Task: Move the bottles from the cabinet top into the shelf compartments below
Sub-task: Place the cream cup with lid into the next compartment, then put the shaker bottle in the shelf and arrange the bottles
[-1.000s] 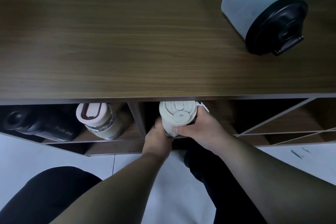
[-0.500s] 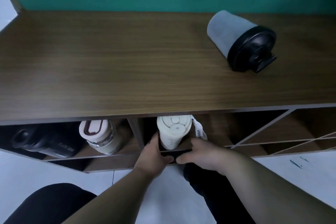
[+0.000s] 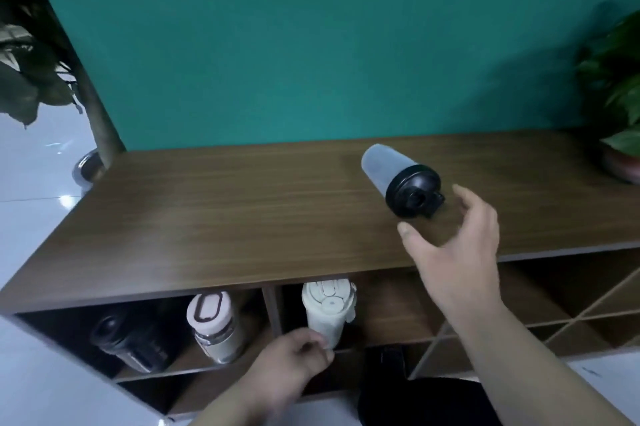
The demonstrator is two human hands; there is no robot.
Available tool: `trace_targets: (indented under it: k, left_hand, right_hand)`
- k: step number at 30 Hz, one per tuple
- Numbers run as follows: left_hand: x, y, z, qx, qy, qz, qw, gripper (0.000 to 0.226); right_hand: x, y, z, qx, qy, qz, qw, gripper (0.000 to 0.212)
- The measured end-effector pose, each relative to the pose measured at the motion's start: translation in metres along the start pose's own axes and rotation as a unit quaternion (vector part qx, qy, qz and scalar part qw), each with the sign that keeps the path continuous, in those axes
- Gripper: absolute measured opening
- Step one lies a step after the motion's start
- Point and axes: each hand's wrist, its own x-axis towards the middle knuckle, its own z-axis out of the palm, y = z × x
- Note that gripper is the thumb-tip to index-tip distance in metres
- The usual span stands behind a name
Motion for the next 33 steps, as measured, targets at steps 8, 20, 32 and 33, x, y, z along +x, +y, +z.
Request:
trace_targets:
  k: [8, 20, 32, 33]
  left_hand:
    - [-0.029, 0.043, 0.009, -0.038, -0.004, 0.056, 0.998, 0.030]
    - [-0.041, 0.050, 0.023, -0.037, -0.006, 0.012, 0.999, 0.008]
    - [-0.029, 0.085, 0.012, -0.075, 0.056, 0.046, 0.995, 0.015]
    - [-0.028, 0.087, 0.012, -0.077, 0.056, 0.049, 0.994, 0.015]
  right_hand:
    - [0.060, 0.004, 0.037, -0.050, -0.064, 0.135, 0.987, 0.107]
    - [0.080, 0.018, 0.052, -0.084, -0.087, 0.056, 0.991, 0.124]
    - [0.037, 0.016, 0.020, 0.005, -0.179, -0.049, 0.983, 0.086]
    - [0.027, 0.017, 0.012, 0.010, -0.194, -0.061, 0.979, 0.085]
